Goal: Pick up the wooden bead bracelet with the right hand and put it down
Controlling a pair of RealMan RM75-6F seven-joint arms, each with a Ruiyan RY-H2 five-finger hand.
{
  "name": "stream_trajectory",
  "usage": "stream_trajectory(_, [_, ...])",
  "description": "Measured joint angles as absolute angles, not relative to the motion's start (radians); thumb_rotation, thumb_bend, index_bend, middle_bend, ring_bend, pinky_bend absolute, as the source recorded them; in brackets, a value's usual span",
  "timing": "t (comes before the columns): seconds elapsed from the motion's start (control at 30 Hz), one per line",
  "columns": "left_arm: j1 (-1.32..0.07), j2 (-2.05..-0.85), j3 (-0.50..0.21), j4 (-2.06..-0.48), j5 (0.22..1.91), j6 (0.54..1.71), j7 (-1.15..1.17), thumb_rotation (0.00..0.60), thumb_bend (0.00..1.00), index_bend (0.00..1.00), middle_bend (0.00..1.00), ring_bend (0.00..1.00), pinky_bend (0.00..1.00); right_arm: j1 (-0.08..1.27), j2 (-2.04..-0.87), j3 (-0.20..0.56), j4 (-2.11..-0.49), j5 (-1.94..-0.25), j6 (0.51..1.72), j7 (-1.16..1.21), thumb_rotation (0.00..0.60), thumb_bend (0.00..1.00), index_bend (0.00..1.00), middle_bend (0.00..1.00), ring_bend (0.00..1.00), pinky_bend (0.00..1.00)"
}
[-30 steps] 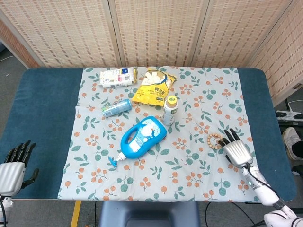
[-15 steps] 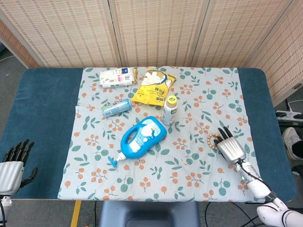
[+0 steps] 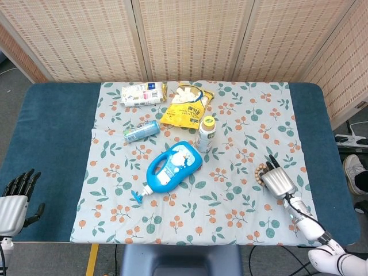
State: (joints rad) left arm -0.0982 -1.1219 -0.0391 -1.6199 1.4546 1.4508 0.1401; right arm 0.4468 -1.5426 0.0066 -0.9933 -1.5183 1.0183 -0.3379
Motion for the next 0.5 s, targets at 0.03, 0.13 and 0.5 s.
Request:
stream_trajectory(0.03, [-0.098, -1.122, -0.039, -1.62, 1.455, 1.451, 0.14, 0.6, 0.42, 0.0, 0.0, 0.0, 0.12, 0.447, -1.545, 0.006, -0.989, -1.518, 1.019, -0.338, 0.6, 0.33, 0.62, 0.5, 0.23, 0.0])
stream_trajectory(0.13, [-0.098, -1.122, -0.038, -1.621, 1.456, 1.452, 0.141, 0.6, 0.43, 0.0, 0.0, 0.0, 0.12, 0.448, -1.547, 0.003, -0.984, -1.517, 1.017, -0.331, 0.6, 0.5, 0.67, 0.53, 0.27, 0.02])
stream_trajectory(0.5, [-0.095, -1.126, -0.038, -1.623, 1.461, 1.462, 0.151, 0.6, 0.44, 0.0, 0.0, 0.0, 0.12, 0.45, -1.511, 0.014, -1.045, -1.528, 1.06, -0.03, 0.6, 0.73, 0.76, 0.6, 0.36, 0.12])
